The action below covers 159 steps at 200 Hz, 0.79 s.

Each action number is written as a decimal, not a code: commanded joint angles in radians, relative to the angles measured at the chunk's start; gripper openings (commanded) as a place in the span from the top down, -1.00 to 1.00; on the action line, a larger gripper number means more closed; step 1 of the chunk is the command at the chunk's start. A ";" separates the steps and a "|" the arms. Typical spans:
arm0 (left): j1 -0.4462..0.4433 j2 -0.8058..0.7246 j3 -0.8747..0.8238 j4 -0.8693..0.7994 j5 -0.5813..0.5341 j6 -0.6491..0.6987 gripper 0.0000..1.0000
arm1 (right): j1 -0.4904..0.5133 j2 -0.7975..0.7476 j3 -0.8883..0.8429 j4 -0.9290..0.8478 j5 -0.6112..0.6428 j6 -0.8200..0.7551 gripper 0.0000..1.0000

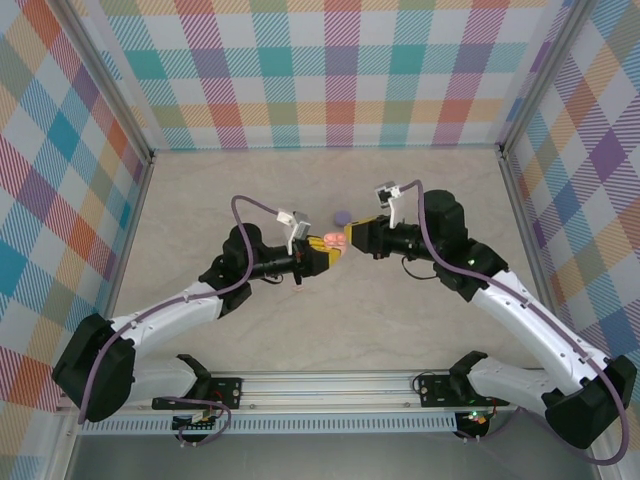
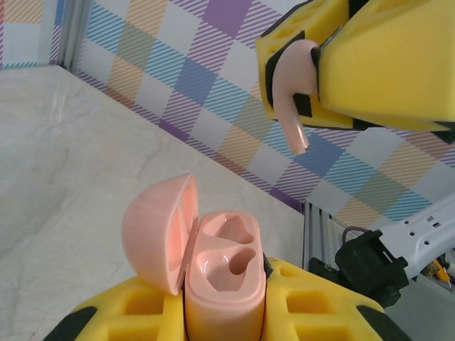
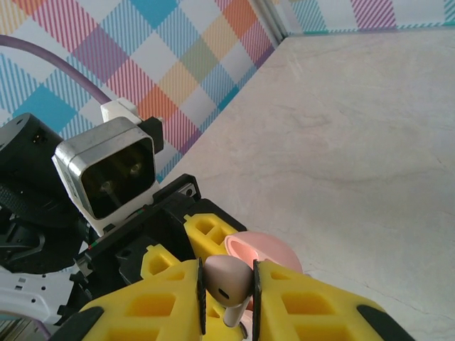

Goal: Insert wireless bluetooth earbuds into charging case

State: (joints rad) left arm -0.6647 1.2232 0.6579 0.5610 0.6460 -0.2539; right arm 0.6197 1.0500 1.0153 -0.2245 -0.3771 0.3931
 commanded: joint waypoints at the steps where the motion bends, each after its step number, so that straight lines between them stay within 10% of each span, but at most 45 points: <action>1: -0.022 -0.020 0.010 0.040 0.028 0.034 0.73 | 0.014 -0.016 0.011 0.039 -0.033 -0.028 0.56; 159: -0.042 -0.024 0.064 -0.025 0.036 0.003 0.72 | 0.040 0.008 0.008 0.031 -0.013 -0.053 0.56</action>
State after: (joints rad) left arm -0.6926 1.2213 0.6872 0.5312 0.6586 -0.2436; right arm 0.6502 1.0515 1.0153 -0.2245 -0.3832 0.3645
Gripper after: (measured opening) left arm 0.222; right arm 0.224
